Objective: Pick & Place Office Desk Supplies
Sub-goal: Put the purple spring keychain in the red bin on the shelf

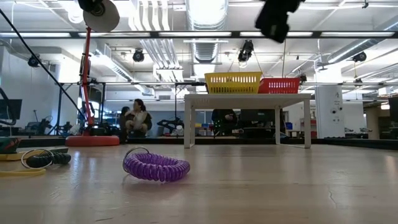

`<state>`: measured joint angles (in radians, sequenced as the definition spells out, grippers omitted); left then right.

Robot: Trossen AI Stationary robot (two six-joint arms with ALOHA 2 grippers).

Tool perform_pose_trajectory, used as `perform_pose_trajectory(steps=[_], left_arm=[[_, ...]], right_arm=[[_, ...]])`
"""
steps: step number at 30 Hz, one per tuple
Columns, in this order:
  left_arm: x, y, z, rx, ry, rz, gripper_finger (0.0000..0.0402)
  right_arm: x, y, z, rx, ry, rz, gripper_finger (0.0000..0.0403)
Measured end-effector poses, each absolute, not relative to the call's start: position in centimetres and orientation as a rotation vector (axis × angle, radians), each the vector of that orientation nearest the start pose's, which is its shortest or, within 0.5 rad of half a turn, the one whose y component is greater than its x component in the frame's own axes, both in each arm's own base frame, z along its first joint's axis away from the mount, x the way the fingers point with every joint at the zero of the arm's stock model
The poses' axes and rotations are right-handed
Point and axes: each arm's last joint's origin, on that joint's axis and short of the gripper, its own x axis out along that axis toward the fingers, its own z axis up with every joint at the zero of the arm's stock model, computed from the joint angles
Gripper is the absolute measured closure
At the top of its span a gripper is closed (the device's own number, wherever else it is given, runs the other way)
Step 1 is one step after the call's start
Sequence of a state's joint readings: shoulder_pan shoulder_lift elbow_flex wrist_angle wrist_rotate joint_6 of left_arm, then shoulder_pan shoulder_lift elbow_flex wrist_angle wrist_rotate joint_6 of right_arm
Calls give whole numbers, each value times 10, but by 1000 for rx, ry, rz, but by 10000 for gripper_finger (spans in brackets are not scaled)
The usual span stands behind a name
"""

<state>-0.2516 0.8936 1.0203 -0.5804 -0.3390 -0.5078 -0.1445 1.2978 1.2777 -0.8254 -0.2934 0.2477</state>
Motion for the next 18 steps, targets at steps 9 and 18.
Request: perform_pose_trajectory(steps=[9, 18], left_arm=[[170, -39, 353, -417, 495, 59, 229], [165, -40, 345, -411, 609, 15, 229]], right_arm=[[344, 67, 253, 456, 698, 481, 273], [405, 128, 178, 200, 811, 453, 202]])
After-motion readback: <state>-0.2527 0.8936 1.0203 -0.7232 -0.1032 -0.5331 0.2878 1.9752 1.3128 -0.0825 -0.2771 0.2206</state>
